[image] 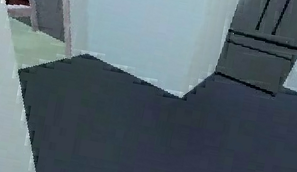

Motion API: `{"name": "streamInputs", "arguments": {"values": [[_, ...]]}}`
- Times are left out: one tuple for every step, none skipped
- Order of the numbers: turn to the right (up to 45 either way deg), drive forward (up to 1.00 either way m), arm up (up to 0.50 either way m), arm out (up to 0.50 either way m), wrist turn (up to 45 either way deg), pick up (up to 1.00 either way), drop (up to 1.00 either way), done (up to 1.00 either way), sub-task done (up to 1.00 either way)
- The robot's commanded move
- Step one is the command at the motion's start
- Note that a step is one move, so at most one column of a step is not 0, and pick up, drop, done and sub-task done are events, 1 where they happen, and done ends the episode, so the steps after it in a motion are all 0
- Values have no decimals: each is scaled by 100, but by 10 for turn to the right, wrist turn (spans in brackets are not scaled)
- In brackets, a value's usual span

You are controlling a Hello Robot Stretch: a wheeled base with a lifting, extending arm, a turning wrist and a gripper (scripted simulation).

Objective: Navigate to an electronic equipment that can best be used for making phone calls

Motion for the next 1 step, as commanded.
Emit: {"name": "streamInputs", "arguments": {"values": [[0,70,0,0,0,0,0,0,0]]}}
